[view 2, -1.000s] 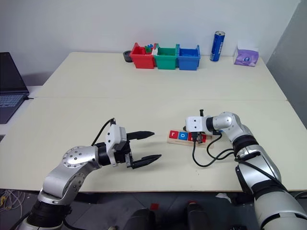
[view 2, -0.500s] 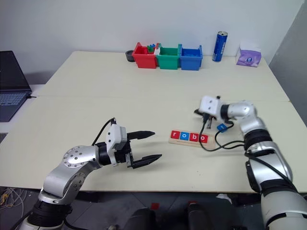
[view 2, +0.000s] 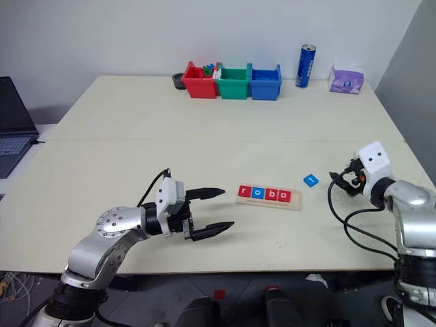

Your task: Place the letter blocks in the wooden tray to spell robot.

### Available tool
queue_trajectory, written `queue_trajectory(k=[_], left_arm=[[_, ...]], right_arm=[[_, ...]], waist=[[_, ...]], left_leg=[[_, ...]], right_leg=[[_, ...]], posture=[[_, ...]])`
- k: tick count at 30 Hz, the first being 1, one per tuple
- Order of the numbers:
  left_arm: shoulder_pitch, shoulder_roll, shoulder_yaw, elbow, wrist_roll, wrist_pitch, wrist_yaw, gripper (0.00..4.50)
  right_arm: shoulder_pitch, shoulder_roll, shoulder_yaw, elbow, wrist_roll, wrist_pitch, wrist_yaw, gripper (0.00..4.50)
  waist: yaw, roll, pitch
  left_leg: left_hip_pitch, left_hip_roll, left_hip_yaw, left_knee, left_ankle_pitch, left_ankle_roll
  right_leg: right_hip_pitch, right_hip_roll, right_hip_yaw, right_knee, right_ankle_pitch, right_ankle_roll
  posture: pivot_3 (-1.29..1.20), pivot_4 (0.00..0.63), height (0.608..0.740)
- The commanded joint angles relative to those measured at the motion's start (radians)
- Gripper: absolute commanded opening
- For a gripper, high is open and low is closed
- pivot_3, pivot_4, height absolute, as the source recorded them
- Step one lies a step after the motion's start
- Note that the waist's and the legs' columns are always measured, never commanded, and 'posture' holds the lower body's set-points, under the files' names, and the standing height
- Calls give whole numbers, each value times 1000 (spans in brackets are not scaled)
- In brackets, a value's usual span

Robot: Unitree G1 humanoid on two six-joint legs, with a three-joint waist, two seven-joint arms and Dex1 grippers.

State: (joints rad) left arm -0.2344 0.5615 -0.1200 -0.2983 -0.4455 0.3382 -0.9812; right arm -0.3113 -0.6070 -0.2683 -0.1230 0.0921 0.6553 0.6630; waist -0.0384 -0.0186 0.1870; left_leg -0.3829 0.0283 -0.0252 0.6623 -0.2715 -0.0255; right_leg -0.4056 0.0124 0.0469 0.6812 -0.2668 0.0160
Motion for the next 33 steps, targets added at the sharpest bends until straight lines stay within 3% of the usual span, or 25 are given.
queue_trajectory(k=[1, 5, 17, 31, 33], left_arm=[[-24, -2, 1, -2, -8, -14, -21, 4500], [-33, 0, 4, 5, -7, -13, -31, 4500], [1, 11, 19, -33, -7, -3, -14, 4500], [9, 18, 24, -46, -9, -1, -9, 4500], [6, 18, 23, -44, -9, -1, -10, 4500]], right_arm=[[-7, 29, -18, -65, 48, 48, -52, 4482], [-41, 80, -10, -29, 106, 51, -64, 4482], [-91, 121, 117, 153, 89, -53, -78, 4482], [-117, 145, 100, 304, 117, -90, -120, 4482], [-112, 147, 98, 302, 118, -87, -128, 3843]], waist=[[0, 0, 0], [0, 0, 0], [6, 0, 0], [6, 0, 0], [6, 0, 0]], left_leg=[[0, 0, 0, 0, 0, 0], [0, 0, 0, 0, 0, 0], [-1, 0, 0, 0, 0, 0], [-1, 0, 0, 0, 0, 0], [-1, 0, 0, 0, 0, 0]], right_leg=[[0, 0, 0, 0, 0, 0], [0, 0, 0, 0, 0, 0], [-1, 0, 0, -1, 1, -2], [-1, 0, 0, -1, 1, -2], [-1, 0, 0, -1, 1, -2]], posture=[[0, 150, 740], [0, 150, 740], [0, 150, 740], [0, 150, 740], [0, 150, 740]])
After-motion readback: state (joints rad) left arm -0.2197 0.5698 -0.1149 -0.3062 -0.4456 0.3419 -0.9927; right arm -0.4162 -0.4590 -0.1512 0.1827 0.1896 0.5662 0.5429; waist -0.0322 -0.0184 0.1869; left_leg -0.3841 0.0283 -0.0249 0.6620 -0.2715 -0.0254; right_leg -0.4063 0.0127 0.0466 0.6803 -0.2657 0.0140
